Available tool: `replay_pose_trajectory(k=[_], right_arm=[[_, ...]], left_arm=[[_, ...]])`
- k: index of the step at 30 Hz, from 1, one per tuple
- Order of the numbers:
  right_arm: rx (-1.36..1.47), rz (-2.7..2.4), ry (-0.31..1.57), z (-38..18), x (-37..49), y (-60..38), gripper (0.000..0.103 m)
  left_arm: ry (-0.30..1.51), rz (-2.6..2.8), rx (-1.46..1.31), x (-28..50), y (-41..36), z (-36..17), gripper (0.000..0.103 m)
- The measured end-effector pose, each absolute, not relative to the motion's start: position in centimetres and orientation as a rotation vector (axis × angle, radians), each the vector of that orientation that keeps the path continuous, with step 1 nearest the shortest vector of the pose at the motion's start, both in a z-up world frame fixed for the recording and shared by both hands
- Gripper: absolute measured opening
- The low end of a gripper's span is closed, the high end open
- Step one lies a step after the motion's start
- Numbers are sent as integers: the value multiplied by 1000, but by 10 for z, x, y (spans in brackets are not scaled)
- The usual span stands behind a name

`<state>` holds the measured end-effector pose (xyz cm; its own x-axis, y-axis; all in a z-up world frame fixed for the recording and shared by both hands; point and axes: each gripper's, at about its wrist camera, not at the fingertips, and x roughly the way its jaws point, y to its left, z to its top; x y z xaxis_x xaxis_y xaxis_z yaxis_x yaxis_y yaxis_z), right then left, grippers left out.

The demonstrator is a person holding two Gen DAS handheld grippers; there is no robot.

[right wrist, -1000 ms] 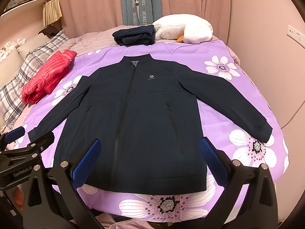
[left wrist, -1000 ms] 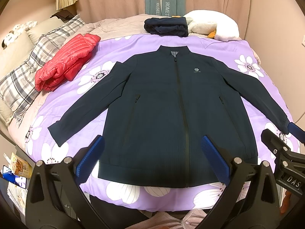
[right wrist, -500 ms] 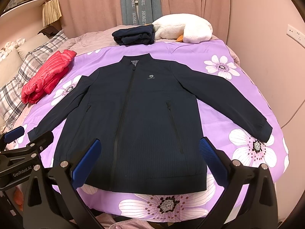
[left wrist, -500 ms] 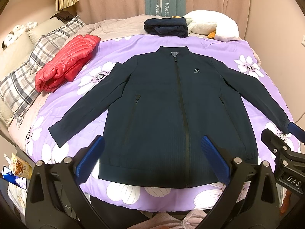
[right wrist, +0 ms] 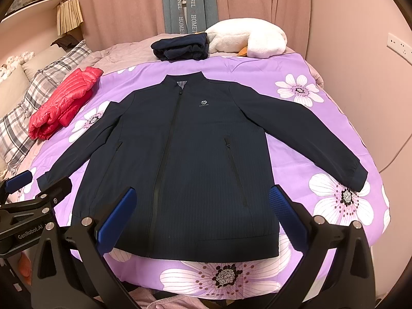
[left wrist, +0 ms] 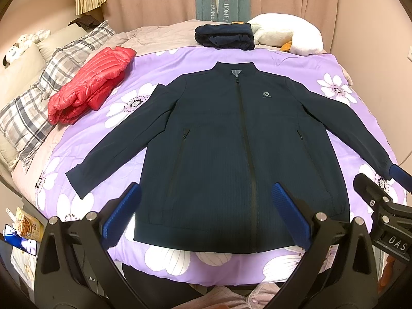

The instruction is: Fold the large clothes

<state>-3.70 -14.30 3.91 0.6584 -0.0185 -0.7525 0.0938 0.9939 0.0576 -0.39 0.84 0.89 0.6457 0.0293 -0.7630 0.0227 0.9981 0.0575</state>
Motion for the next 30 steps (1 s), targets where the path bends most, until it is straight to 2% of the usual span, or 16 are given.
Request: replay_pose_trajectory(k=[30], right_arm=[[90,-69,855,37,-40,-144,102]], left_arm=[[870,3,69,-3,8,10,101]])
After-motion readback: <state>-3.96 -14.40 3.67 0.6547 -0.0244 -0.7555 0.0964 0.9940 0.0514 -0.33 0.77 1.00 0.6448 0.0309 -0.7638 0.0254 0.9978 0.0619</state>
